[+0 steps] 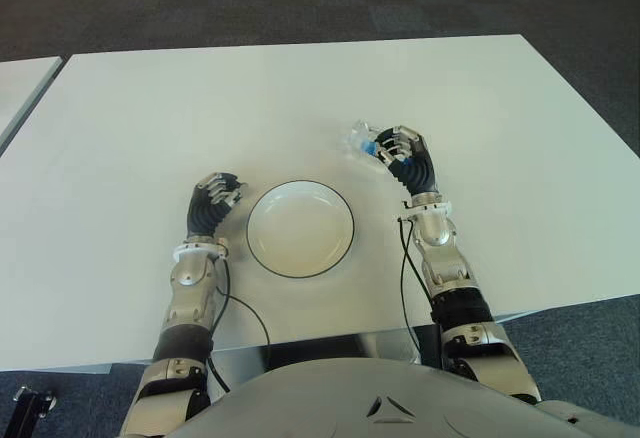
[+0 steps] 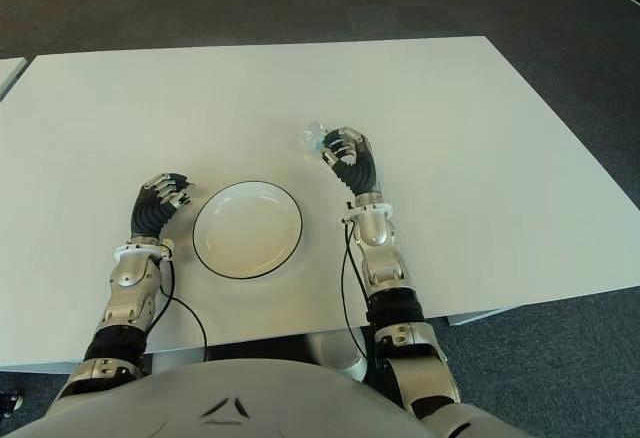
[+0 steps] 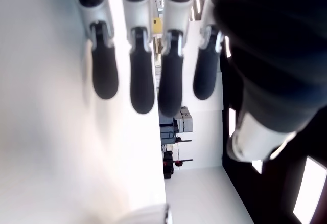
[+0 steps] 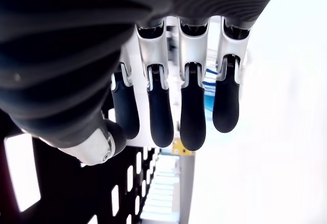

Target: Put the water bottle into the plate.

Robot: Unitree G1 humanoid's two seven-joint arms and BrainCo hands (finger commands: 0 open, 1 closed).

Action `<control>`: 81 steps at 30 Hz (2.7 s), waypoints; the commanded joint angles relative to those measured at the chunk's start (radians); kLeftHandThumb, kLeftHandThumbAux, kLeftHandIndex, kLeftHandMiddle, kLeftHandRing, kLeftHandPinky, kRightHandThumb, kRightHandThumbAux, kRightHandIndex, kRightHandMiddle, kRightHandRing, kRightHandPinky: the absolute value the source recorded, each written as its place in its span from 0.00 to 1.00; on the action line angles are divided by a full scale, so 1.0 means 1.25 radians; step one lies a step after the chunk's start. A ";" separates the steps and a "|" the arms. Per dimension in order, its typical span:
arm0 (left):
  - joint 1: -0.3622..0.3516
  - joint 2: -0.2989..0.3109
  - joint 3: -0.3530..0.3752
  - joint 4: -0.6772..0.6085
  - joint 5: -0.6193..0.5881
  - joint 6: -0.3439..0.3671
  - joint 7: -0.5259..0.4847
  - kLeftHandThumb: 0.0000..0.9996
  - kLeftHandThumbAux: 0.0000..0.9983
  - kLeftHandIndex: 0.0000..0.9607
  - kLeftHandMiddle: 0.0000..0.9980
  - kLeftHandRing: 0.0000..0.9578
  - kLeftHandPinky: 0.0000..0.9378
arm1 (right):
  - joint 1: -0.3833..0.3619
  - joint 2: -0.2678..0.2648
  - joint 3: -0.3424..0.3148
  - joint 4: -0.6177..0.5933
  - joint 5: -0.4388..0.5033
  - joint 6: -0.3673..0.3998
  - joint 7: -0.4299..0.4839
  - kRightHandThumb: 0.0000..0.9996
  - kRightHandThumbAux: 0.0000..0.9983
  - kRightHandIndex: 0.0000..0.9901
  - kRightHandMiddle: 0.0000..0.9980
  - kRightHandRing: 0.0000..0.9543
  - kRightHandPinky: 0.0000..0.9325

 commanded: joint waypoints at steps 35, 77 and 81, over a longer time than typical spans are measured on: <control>0.015 -0.028 -0.003 0.013 -0.007 0.064 0.058 0.70 0.72 0.44 0.49 0.51 0.52 | -0.510 -0.173 0.162 0.374 -0.168 0.154 0.114 0.51 0.45 0.00 0.00 0.00 0.08; 0.041 -0.036 0.002 -0.056 -0.017 0.096 0.048 0.70 0.72 0.45 0.50 0.52 0.53 | -0.610 -0.113 0.340 0.736 -0.228 0.323 0.135 0.52 0.22 0.00 0.00 0.00 0.00; 0.044 -0.036 0.001 -0.064 -0.012 0.099 0.052 0.70 0.72 0.45 0.50 0.52 0.53 | -0.605 -0.109 0.339 0.746 -0.224 0.346 0.134 0.51 0.23 0.00 0.00 0.00 0.00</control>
